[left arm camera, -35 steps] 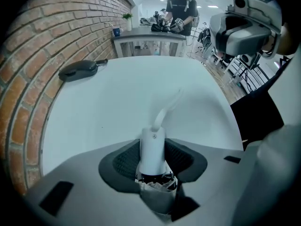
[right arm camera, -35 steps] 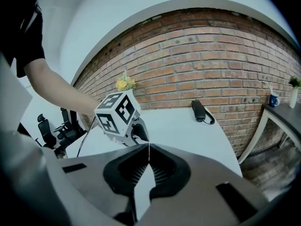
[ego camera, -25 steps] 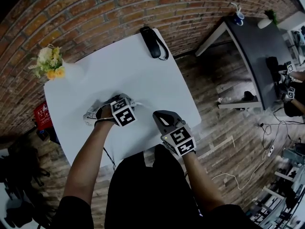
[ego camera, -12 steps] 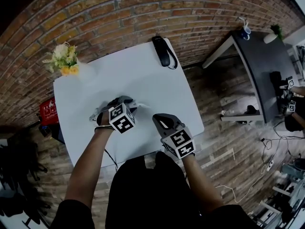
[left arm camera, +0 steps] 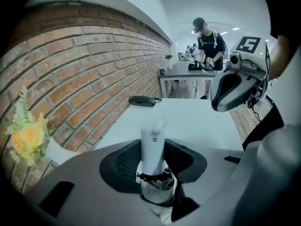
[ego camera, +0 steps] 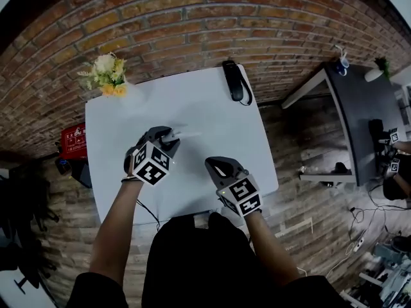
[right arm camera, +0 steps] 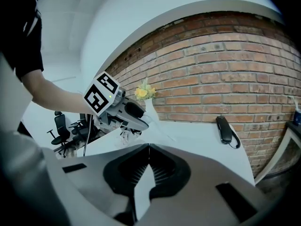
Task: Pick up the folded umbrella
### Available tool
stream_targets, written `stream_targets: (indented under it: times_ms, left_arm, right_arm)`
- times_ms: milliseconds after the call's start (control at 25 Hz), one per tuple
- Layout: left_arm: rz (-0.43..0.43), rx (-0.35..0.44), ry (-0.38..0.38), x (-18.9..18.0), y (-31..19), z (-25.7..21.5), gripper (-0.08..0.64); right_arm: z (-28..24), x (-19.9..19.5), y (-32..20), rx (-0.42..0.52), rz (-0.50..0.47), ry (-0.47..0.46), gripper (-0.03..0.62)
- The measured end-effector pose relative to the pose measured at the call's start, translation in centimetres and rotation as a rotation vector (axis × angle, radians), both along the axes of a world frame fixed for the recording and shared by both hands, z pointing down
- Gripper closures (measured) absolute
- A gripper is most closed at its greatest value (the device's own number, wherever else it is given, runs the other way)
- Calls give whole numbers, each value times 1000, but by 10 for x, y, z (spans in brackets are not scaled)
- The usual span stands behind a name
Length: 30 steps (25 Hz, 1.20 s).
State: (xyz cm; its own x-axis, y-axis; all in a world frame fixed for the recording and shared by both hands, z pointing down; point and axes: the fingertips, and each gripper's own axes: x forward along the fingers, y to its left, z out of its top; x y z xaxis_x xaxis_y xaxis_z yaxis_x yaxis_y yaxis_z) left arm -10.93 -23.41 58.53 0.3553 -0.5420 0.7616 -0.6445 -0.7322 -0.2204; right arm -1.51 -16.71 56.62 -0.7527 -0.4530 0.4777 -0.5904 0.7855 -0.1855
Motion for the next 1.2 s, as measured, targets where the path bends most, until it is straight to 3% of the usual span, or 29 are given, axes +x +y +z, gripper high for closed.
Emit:
stream_targets:
  times_ms: [560,1000,1200]
  left_arm:
    - [-284,195,167,-77,13,-61,397]
    - [-445,275,291,-125,28,-85,399]
    - [-516,275,427,-137,36,-97,399]
  right_arm:
    - [-18,-41,2,32,-118,-34,572]
    - [-32,-63,11,65,-185,-46,572]
    - [-38,-67,16,73,-199,-44,572]
